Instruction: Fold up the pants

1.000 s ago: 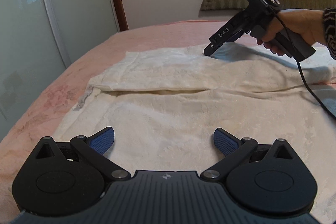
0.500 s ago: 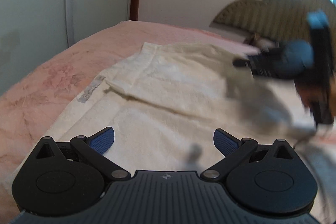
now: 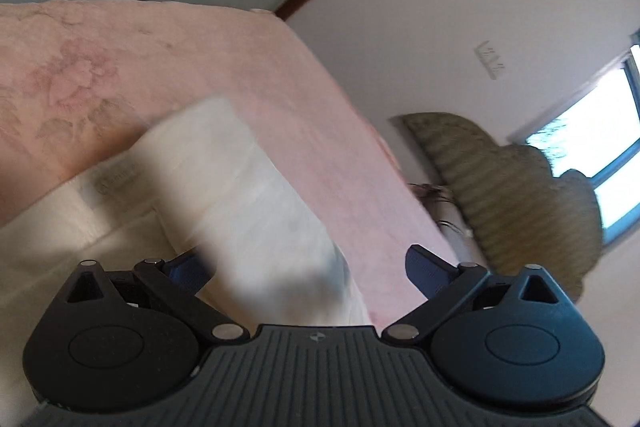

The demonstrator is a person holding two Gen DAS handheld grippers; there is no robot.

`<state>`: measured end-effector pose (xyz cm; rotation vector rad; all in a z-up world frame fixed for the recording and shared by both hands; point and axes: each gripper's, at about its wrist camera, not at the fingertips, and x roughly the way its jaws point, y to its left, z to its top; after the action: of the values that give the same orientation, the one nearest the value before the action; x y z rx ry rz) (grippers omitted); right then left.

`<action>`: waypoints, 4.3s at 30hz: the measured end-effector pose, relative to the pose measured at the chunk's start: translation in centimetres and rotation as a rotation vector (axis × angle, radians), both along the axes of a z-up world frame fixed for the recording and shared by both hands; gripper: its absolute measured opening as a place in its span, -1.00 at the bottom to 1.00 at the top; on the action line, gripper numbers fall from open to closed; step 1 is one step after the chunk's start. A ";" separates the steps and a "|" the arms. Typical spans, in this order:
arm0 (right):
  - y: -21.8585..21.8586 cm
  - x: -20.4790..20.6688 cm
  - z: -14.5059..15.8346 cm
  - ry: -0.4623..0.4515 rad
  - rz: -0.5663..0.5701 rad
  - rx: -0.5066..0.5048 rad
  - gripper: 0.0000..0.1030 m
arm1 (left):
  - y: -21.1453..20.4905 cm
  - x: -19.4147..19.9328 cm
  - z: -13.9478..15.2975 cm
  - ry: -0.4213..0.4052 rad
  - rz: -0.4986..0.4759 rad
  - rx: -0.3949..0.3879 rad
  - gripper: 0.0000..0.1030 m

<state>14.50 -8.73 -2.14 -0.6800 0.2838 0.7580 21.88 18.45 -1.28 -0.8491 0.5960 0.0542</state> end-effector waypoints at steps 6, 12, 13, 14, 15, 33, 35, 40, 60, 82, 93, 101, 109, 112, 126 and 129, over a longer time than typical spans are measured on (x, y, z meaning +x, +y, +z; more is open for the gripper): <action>-0.4 -0.8 -0.6 -0.052 -0.053 -0.008 -0.70 | 0.0 0.5 -0.5 0.042 -0.033 -0.003 -0.85; -1.6 0.4 -1.5 -0.147 -0.123 -0.166 0.04 | -0.3 -2.6 0.5 -0.033 -0.061 0.078 -0.88; -2.0 0.7 -1.6 -0.157 -0.131 -0.188 0.02 | -0.3 -3.2 0.7 -0.039 -0.063 0.091 -0.88; -2.4 1.0 -1.5 -0.158 -0.152 -0.202 0.02 | -0.2 -3.6 0.9 -0.044 -0.066 0.099 -0.88; -2.8 1.4 -1.3 -0.156 -0.179 -0.214 -0.06 | -0.2 -4.1 1.0 -0.046 -0.071 0.104 -0.87; -4.0 -12.2 -2.1 -0.094 -0.114 -0.315 -0.89 | 1.1 -15.4 -1.2 -0.008 -0.196 0.315 -0.85; -4.0 -13.2 -2.6 -0.072 -0.115 -0.301 -0.89 | 0.9 -16.2 -1.3 -0.009 -0.202 0.332 -0.85; -4.4 -14.8 -2.6 -0.024 -0.137 -0.234 -0.90 | 0.7 -15.9 -2.0 0.013 -0.195 0.382 -0.73; -7.2 -16.3 -2.0 0.162 -0.231 0.050 -0.77 | 0.5 -18.7 0.9 0.033 0.060 0.680 0.17; -34.6 -19.7 -2.5 0.261 -1.298 0.603 -0.31 | -26.3 -15.6 -0.5 -0.321 -0.793 0.762 0.48; -32.3 -16.1 -0.4 0.255 -1.129 0.641 0.22 | -31.0 -15.7 -6.2 -0.365 -1.005 0.736 0.50; -35.0 -5.4 1.7 0.333 -0.945 1.070 0.62 | -29.8 -13.9 -6.7 -0.283 -1.023 0.633 0.87; -39.9 1.5 -5.4 0.604 -1.094 1.375 0.63 | -30.3 -14.1 -6.6 -0.285 -1.041 0.671 0.99; -40.1 2.0 -5.9 0.549 -1.103 1.441 0.99 | -30.6 -14.1 -6.7 -0.288 -1.042 0.690 0.99; -37.1 3.3 -6.3 0.351 -1.093 1.198 1.00 | -31.8 -14.7 -7.0 -0.280 -1.039 0.790 1.00; -35.3 4.4 -5.7 0.332 -1.134 1.052 1.00 | -31.9 -14.7 -7.1 -0.280 -1.037 0.792 1.00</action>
<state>18.85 -44.02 -7.81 0.6220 0.4485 -0.1511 7.16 -13.49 -8.34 0.2788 0.6182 -0.7192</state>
